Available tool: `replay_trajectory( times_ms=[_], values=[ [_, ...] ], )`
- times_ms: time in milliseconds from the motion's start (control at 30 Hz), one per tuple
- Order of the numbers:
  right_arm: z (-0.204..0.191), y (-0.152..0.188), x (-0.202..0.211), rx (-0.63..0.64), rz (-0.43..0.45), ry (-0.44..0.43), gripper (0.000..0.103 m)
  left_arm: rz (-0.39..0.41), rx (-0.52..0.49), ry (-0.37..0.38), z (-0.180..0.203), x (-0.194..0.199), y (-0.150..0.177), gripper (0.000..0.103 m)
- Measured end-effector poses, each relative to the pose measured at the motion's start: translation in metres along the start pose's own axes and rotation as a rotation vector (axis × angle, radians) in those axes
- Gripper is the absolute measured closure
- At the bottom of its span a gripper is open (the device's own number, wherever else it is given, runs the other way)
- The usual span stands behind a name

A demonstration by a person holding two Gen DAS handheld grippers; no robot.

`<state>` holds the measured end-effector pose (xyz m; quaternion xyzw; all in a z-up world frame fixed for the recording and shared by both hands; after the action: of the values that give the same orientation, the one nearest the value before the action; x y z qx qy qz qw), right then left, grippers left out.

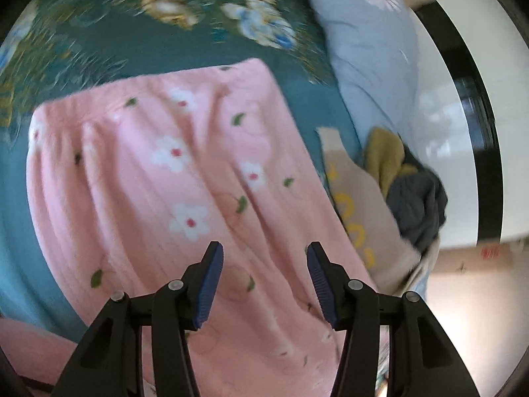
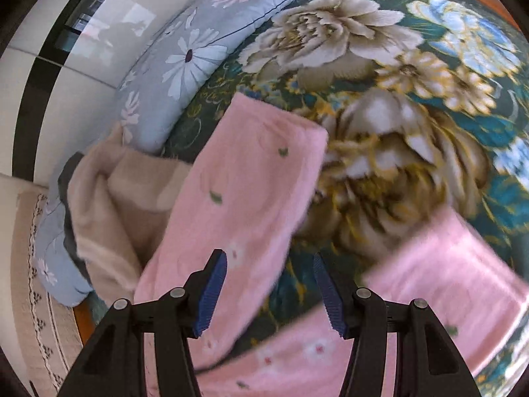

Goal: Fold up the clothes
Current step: 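Grasp a pant leg hem with the right gripper and straighten it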

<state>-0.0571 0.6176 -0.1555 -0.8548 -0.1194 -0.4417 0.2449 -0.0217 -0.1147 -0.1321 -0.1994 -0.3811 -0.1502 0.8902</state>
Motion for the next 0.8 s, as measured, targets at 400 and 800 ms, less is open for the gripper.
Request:
replay_trajectory(
  times_ms=[400,800],
  values=[
    [0.014,-0.035,-0.064,-0.024,-0.023,0.112,0.048,0.038,0.005,-0.063,-0.006,-0.013,-0.001,0.049],
    [-0.063,-0.082,0.058,0.216,0.278,-0.266,0.096,0.038,0.003,-0.088,-0.011,-0.015,-0.003,0.049]
  ],
)
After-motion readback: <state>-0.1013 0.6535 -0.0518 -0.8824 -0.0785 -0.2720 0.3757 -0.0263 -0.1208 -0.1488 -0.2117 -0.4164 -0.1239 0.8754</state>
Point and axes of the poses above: each gripper's, at about its wrist camera, not at the fingertips, and x roughly against the way its jaws point, z to its right, y to its underside, the point moved 8 cm from there along -x, roughly the way its jaws point, and after that the axes turned 10 degrees about z, right-handed, at the moved point
